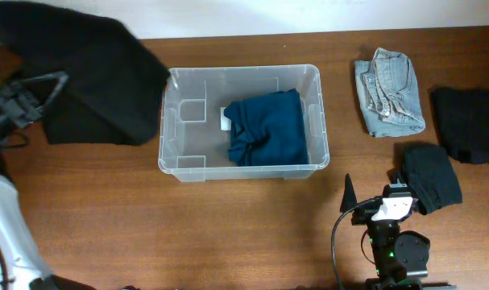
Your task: Pack container
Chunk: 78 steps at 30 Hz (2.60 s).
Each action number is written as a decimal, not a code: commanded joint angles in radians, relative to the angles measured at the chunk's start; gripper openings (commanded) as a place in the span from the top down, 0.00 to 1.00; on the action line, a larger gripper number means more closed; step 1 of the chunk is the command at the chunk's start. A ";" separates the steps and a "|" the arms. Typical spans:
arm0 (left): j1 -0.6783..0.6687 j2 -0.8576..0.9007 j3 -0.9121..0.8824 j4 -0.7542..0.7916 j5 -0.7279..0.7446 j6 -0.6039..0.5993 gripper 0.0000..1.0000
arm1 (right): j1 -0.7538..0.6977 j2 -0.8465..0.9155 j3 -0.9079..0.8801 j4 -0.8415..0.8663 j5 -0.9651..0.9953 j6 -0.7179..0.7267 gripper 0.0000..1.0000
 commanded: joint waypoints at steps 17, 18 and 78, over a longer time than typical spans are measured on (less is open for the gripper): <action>-0.427 -0.037 0.024 0.010 0.058 0.060 0.99 | 0.006 -0.008 -0.005 -0.007 -0.002 0.001 0.02; -0.434 -0.037 0.024 0.009 0.058 0.059 0.99 | 0.006 -0.008 -0.005 -0.007 -0.002 0.001 0.02; -0.583 0.349 0.022 0.069 -0.079 0.047 0.99 | 0.006 -0.008 -0.005 -0.007 -0.002 0.001 0.02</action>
